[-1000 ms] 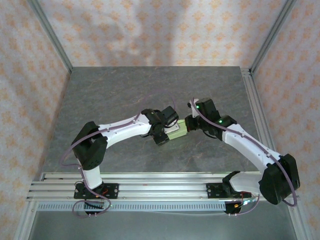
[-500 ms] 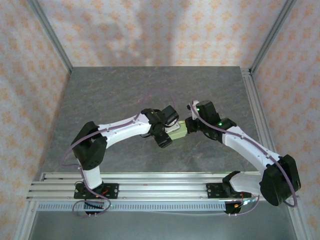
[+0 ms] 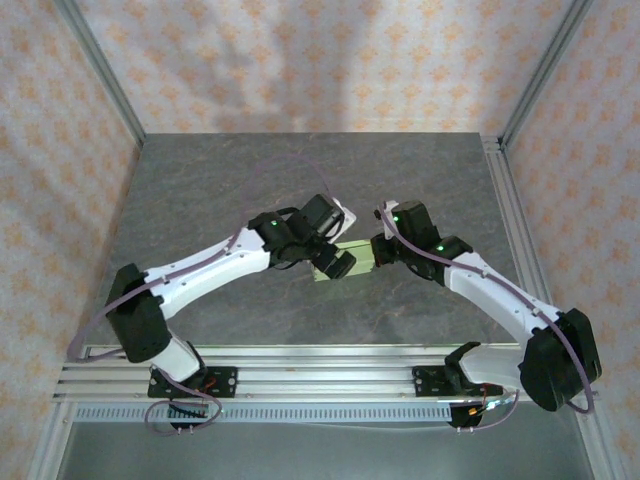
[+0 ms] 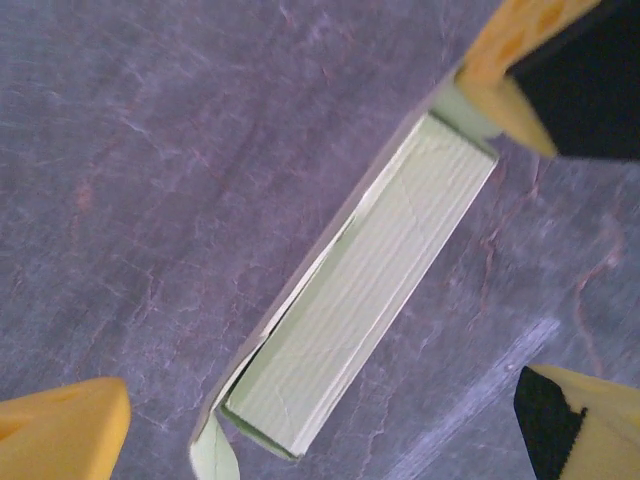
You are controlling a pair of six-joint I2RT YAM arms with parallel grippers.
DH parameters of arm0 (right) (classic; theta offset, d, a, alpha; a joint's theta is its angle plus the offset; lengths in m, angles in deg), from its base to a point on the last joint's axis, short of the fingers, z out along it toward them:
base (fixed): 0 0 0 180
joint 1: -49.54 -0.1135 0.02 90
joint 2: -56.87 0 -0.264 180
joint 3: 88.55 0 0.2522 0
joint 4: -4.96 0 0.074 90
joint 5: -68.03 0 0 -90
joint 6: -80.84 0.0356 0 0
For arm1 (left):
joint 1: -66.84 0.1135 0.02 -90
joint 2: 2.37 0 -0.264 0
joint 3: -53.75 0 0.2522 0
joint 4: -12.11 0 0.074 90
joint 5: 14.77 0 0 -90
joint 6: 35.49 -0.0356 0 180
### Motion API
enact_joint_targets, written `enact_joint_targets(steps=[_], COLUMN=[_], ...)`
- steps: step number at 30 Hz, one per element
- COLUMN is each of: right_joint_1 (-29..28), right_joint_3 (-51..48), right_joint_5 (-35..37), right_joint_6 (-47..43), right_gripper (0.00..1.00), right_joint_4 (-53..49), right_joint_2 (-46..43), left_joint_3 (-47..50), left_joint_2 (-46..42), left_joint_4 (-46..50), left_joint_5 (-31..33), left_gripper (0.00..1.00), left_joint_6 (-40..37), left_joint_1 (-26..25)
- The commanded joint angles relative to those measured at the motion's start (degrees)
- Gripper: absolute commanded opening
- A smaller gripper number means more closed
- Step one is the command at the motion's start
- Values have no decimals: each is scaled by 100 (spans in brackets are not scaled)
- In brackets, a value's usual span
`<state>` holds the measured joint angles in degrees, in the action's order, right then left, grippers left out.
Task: Fold the paper box
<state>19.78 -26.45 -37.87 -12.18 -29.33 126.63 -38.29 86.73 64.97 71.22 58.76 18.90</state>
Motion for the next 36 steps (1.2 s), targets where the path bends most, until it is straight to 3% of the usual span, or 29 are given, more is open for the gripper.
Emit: enact_joint_targets(steps=[1, 4, 8, 11, 14, 25, 28, 36], right_joint_1=[-89, -117, -118, -120, -119, -121, -118, -122], right_joint_3=[202, 229, 272, 307, 376, 536, 575, 615], right_joint_5=[203, 301, 306, 322, 323, 290, 281, 264], right_joint_6=[30, 99, 139, 143, 110, 83, 83, 74], right_gripper=[0, 0, 0, 0, 0, 0, 0, 0], right_joint_4=[-37, -34, -39, -61, -127, -198, -206, -204], right_joint_2=[98, 136, 161, 170, 205, 327, 366, 416], left_joint_3=[101, 32, -172, -361, -626, -777, -759, -719], left_joint_2=[-323, -389, -260, -41, 228, 565, 586, 648], left_joint_4=[34, 485, 1116, 1425, 1843, 2235, 2208, 1969], left_joint_5=[319, 517, 618, 395, 595, 777, 754, 314], left_gripper=[100, 99, 86, 72, 60, 32, 27, 28], left_joint_6=[1099, 1615, 2204, 2204, 2182, 2422, 2449, 2529], left_joint_1=[13, 37, 92, 118, 157, 387, 411, 472])
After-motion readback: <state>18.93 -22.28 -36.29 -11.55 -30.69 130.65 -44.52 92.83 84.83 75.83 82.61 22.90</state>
